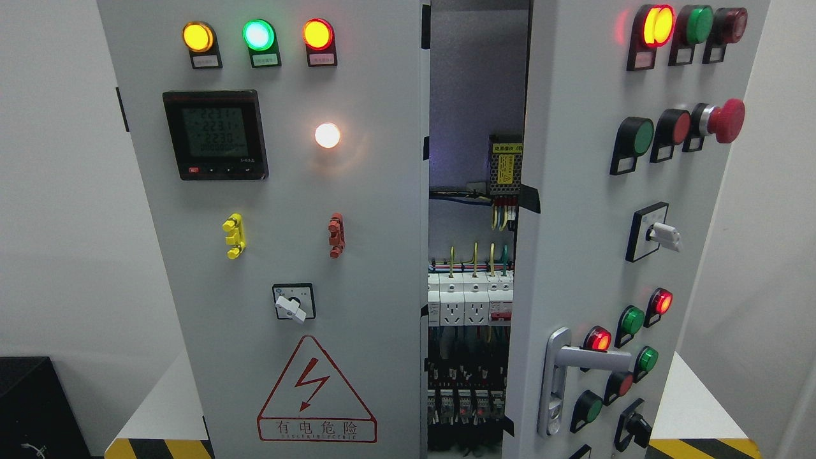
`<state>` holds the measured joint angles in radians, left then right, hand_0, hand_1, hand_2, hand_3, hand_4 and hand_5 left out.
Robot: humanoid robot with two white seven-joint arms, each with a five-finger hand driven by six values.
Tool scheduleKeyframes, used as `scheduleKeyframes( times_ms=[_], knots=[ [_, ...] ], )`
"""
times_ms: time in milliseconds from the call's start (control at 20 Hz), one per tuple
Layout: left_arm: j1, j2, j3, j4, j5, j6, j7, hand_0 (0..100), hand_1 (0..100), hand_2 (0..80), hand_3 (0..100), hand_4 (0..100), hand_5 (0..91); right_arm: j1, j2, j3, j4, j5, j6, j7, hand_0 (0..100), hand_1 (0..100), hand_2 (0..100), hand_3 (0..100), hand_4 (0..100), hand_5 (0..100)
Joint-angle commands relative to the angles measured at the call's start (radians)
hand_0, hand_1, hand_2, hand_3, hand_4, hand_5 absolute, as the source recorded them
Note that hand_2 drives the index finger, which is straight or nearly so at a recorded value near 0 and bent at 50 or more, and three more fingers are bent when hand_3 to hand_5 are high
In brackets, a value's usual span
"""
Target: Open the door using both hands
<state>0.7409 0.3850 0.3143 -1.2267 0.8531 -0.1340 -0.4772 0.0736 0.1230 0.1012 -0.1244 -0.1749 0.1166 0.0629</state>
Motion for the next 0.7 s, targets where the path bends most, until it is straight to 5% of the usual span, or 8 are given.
scheduleKeyframes(
  times_ms=[0, 200, 350, 501, 651],
  knots=[
    [0.149, 0.616, 0.437, -0.613, 0.463, 0.01, -0.16, 12, 56, 0.0, 0, 0, 0.0, 0.0, 0.0, 0.0, -0.001, 0.0, 0.0, 0.0, 6, 14, 0, 0, 0, 0],
    [0.106, 0.719, 0.431, -0.611, 0.468, 0.008, -0.395, 12, 56, 0.0, 0, 0, 0.0, 0.0, 0.0, 0.0, -0.001, 0.0, 0.0, 0.0, 6, 14, 0, 0, 0, 0],
    [-0.067, 0.764, 0.349, -0.616, 0.484, 0.01, -0.425, 12, 56, 0.0, 0, 0, 0.0, 0.0, 0.0, 0.0, -0.001, 0.0, 0.0, 0.0, 6, 14, 0, 0, 0, 0],
    [-0.366, 0.883, 0.053, -0.616, 0.489, 0.01, -0.425, 12, 56, 0.0, 0, 0, 0.0, 0.0, 0.0, 0.0, -0.001, 0.0, 0.0, 0.0, 6, 14, 0, 0, 0, 0],
    [-0.752, 1.0, -0.368, -0.614, 0.494, 0.01, -0.422, 12, 56, 0.0, 0, 0, 0.0, 0.0, 0.0, 0.0, -0.001, 0.0, 0.0, 0.0, 6, 14, 0, 0, 0, 0]
  ],
)
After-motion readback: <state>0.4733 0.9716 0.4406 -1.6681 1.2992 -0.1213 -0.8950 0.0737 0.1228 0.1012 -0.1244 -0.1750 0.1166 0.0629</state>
